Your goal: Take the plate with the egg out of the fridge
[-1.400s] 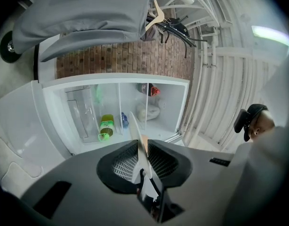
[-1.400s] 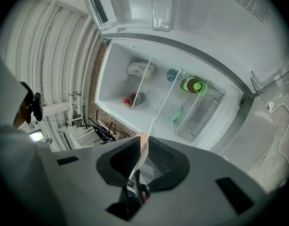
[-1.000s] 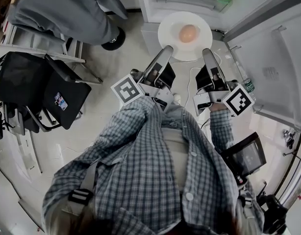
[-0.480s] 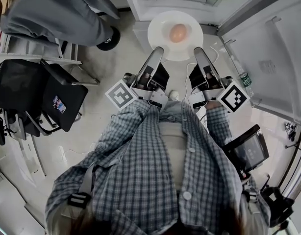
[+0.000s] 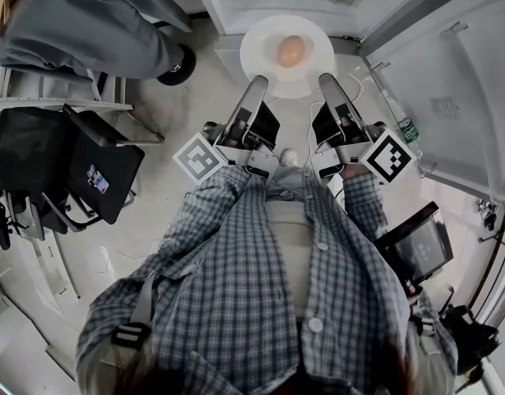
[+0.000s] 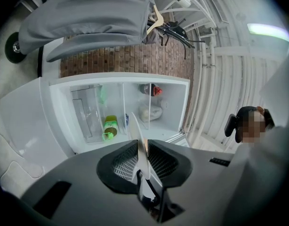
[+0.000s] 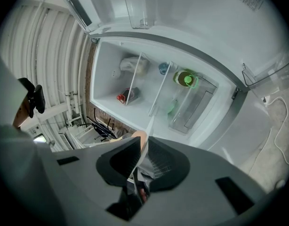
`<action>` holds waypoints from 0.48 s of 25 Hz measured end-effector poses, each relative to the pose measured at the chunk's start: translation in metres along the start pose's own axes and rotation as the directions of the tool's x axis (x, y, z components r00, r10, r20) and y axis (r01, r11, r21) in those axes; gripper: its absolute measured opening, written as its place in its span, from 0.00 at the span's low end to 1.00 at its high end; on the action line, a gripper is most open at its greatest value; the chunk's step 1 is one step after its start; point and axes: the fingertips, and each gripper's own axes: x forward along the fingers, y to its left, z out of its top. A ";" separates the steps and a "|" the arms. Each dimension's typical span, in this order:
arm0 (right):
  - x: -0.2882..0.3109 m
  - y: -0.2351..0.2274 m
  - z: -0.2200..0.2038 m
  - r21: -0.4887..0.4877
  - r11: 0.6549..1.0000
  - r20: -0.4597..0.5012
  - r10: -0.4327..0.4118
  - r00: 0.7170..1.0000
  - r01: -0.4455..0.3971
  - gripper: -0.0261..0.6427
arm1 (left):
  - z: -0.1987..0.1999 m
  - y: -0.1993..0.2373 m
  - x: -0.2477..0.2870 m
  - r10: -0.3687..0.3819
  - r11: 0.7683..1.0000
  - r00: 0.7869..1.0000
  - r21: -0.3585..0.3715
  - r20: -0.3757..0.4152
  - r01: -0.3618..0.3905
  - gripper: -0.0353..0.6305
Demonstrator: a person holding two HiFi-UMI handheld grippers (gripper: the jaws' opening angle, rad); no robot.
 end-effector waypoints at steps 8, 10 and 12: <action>0.002 -0.004 0.004 0.006 1.000 0.002 -0.001 1.000 0.001 0.12 | -0.001 0.005 0.003 0.007 1.000 1.000 -0.002 0.017 -0.007 0.16; 0.002 -0.006 0.006 0.002 1.000 0.001 -0.001 1.000 0.001 0.12 | -0.003 0.006 0.005 0.007 1.000 1.000 0.001 0.014 -0.007 0.16; 0.001 -0.004 0.004 -0.004 1.000 0.002 0.000 1.000 0.000 0.12 | -0.003 0.006 0.002 0.002 1.000 1.000 0.006 0.009 -0.002 0.16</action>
